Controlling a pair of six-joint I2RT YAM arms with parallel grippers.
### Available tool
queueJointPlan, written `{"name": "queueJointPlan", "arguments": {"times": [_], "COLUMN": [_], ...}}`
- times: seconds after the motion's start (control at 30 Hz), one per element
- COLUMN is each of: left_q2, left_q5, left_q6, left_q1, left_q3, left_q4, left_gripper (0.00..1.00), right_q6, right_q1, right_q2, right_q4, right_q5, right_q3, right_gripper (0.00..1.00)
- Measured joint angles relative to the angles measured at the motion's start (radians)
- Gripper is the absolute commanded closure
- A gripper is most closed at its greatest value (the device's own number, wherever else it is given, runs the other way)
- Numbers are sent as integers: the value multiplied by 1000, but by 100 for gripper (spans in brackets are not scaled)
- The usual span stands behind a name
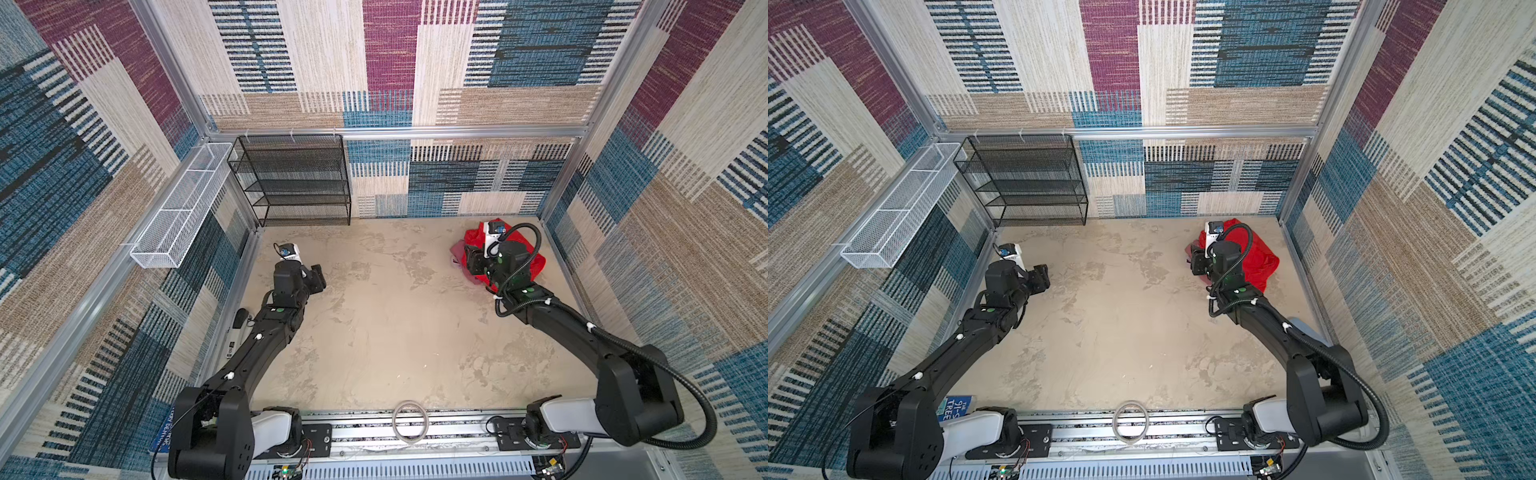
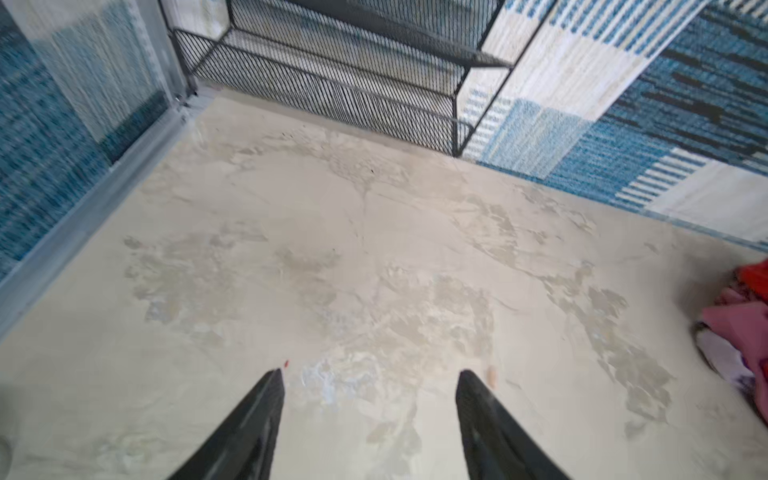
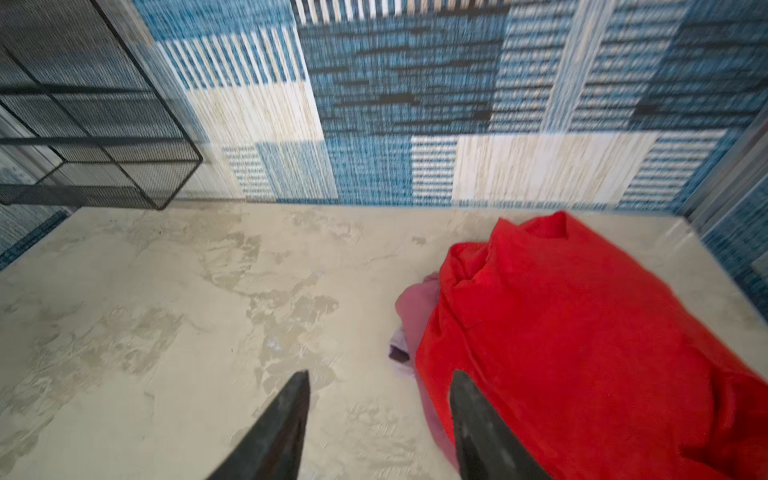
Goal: Pick out a specific cloth from the pile
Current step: 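Reach the right gripper to the cloth pile and grasp the lavender cloth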
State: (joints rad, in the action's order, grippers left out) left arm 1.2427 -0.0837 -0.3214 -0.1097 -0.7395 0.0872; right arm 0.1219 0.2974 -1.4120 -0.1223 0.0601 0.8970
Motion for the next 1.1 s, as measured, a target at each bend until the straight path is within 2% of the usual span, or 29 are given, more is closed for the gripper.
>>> {"name": "queueJointPlan", "arguments": {"times": [0.13, 0.53, 0.97, 1.1], "left_q2": [13, 66, 106, 107], "left_q5": [45, 115, 116, 116], "left_q6": [-23, -65, -69, -69], "left_q1": [-9, -13, -13, -13], "left_q3": [-4, -32, -53, -55], "left_q4": [-68, -110, -114, -114], "left_gripper": [33, 33, 34, 35], "right_q6": [33, 60, 33, 18], "right_q1": [20, 18, 16, 16], "right_q2": [-142, -505, -613, -640], "right_q4": [106, 284, 357, 370], "right_q5": [-46, -25, 94, 116], "right_q3": [90, 396, 503, 528], "right_gripper": [53, 63, 64, 68]}}
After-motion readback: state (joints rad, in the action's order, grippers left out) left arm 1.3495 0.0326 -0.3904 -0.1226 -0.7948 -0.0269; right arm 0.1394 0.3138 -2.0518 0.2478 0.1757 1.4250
